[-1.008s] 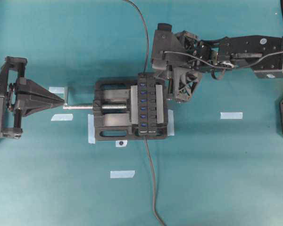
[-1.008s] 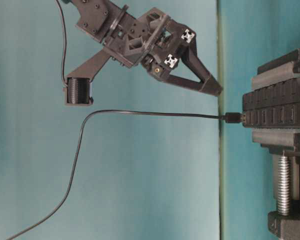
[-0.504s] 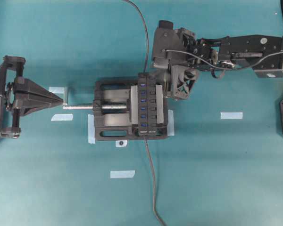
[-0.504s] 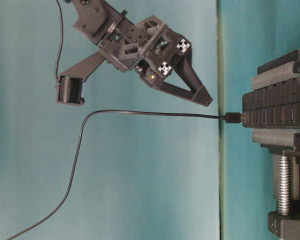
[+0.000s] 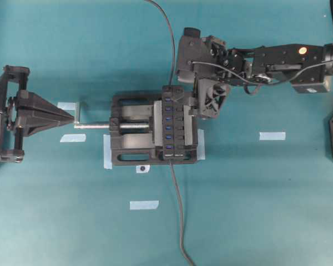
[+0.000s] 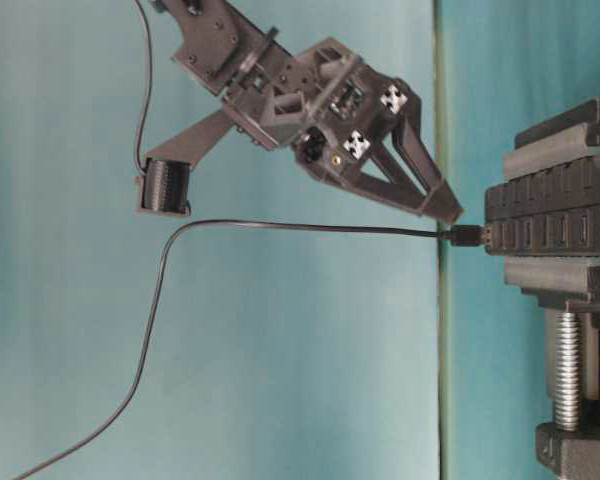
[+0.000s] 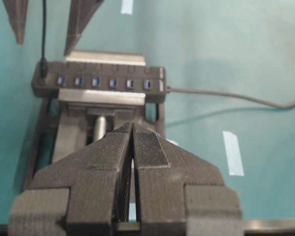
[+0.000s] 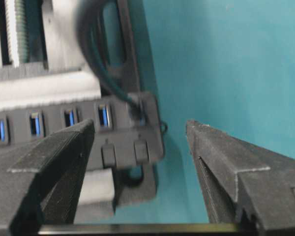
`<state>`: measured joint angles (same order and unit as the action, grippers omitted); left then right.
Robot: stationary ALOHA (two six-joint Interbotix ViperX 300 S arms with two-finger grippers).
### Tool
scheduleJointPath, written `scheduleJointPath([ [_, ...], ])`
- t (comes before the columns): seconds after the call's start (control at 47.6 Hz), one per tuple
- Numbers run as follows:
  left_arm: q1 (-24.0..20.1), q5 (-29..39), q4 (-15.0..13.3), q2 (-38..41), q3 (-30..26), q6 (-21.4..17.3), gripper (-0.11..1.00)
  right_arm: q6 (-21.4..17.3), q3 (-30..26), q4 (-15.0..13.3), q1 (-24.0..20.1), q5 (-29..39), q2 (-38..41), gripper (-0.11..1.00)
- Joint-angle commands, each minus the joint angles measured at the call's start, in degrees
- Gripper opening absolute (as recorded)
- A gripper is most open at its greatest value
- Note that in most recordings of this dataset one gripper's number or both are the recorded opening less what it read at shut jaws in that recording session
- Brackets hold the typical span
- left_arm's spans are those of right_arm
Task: Insert the USB into the center port of the fixed hub
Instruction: 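Close the right gripper on the black USB cable plug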
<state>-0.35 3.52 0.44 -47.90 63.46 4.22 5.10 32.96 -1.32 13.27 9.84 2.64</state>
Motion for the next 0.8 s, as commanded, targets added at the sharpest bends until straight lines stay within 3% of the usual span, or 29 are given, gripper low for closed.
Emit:
scheduleJointPath([
  [0.0,-0.09,-0.26,0.0,0.09,-0.7,0.0,0.01,0.09,-0.79,0.0,0.0,-2.11,-0.18,0.77],
  [0.441,-0.09,-0.18,0.0,0.09,-0.7,0.18,0.01,0.09,-1.85,0.0,0.0,-3.34,1.85,0.74],
  [0.63,-0.18,-0.26,0.0,0.09,-0.7,0.18,0.01,-0.18,-1.93,0.09,0.0,-3.34,1.93,0.58],
  [0.777,-0.09,-0.26,0.0,0.09,-0.62,0.09,0.01,-0.18,-1.93,0.18,-0.26,-3.43,1.93,0.39],
])
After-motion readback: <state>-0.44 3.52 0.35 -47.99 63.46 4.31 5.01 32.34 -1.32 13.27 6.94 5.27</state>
